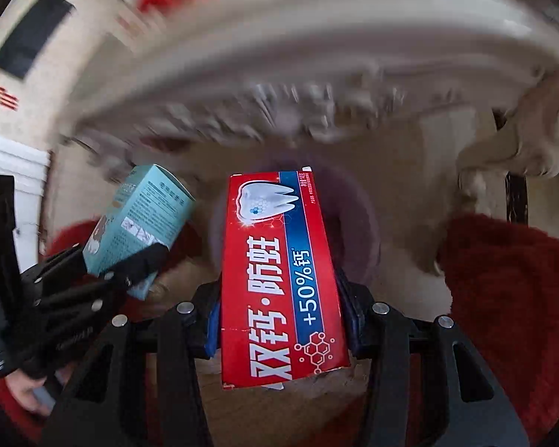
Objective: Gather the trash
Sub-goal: 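Lower both boxes over the wastebasket and open both tools, then grasp the cream KIMTRUE box with the left tool while the right tool grasps the yellow-green box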
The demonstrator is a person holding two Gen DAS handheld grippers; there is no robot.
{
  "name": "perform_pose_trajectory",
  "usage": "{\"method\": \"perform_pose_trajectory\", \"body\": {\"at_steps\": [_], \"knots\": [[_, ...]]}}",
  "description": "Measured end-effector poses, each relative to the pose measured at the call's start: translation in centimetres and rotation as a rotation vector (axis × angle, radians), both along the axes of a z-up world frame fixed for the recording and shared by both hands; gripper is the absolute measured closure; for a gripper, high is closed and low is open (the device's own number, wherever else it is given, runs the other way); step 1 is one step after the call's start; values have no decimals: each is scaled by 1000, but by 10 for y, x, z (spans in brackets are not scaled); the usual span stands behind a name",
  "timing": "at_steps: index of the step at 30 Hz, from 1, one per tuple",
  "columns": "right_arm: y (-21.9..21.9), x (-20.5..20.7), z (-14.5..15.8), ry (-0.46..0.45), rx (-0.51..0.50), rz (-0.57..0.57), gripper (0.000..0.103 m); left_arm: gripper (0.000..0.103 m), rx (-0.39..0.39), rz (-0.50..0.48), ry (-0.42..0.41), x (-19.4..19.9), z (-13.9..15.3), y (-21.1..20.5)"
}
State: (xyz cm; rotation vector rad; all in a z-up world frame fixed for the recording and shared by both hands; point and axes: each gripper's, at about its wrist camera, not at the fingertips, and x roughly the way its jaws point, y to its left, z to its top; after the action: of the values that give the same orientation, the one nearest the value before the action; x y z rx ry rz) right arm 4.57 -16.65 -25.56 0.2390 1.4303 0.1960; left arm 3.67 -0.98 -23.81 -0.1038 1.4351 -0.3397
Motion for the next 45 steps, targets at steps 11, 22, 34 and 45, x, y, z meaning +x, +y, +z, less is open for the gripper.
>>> {"method": "perform_pose_trajectory", "body": {"at_steps": [11, 22, 34, 45], "knots": [[-2, 13, -32, 71, -33, -49, 38, 38, 76, 25, 87, 6, -38, -4], [-47, 28, 136, -505, -59, -89, 36, 27, -47, 335, -290, 43, 112, 46], [-76, 175, 142, -578, -149, -91, 33, 24, 26, 686, -275, 187, 144, -17], [-79, 202, 129, -562, -146, -71, 33, 22, 146, 769, -261, 220, 134, -46]]}}
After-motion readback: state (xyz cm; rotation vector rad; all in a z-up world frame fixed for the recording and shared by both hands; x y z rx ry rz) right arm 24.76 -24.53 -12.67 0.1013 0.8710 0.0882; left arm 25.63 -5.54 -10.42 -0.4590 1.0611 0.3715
